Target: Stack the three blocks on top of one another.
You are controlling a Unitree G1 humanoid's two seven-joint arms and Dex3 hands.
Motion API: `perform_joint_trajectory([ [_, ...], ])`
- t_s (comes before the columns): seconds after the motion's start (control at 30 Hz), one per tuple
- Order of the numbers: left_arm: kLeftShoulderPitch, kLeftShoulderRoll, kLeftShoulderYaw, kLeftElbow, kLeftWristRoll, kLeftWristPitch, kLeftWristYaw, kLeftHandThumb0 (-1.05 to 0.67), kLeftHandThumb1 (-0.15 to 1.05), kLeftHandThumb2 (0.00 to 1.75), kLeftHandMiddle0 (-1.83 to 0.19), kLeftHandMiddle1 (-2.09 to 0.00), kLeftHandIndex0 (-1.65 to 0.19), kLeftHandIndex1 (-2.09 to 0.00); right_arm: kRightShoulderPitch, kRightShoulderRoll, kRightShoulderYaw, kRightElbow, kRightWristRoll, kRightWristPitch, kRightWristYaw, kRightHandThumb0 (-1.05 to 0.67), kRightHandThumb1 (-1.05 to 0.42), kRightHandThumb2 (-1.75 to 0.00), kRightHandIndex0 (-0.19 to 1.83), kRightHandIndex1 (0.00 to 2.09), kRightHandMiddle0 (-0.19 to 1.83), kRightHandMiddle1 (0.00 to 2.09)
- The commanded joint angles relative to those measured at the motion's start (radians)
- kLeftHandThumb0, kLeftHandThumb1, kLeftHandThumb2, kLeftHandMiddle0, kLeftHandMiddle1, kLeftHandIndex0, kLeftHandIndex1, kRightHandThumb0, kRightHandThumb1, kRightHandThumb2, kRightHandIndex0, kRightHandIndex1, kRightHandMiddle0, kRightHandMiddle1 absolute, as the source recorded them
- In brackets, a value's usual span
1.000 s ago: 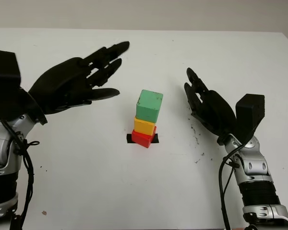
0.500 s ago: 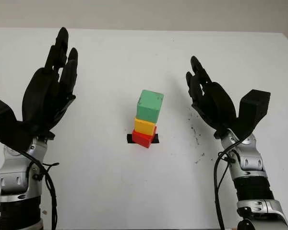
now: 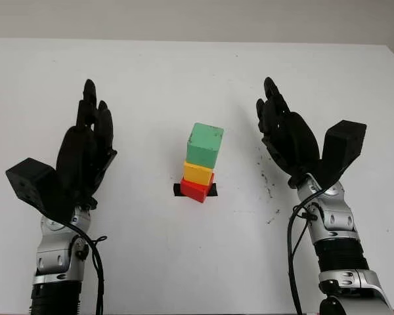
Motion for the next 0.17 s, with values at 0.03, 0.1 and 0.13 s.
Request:
perform_joint_trajectory([
  [0.03,0.025,0.0,-0.005,-0.007,0.002,-0.018,-0.006,-0.75,1.05,0.63,0.19,0.0,0.19,0.0,0.005,0.001,0.004,-0.03,0.0,0.007,0.001,-0.78,-1.05,-0.73,-0.19,0.0,-0.19,0.0],
  [0.1,0.03,0.004,-0.007,-0.006,0.005,-0.026,-0.011,-0.76,1.05,0.63,0.19,0.0,0.19,0.0,0.011,0.001,0.007,-0.035,-0.005,0.014,-0.003,-0.77,-1.05,-0.74,-0.19,0.0,-0.19,0.0],
  [0.13,0.031,0.005,-0.007,-0.006,0.007,-0.027,-0.011,-0.76,1.05,0.63,0.19,0.0,0.19,0.0,0.012,0.001,0.008,-0.036,-0.006,0.016,-0.003,-0.77,-1.05,-0.75,-0.19,0.0,-0.19,0.0],
])
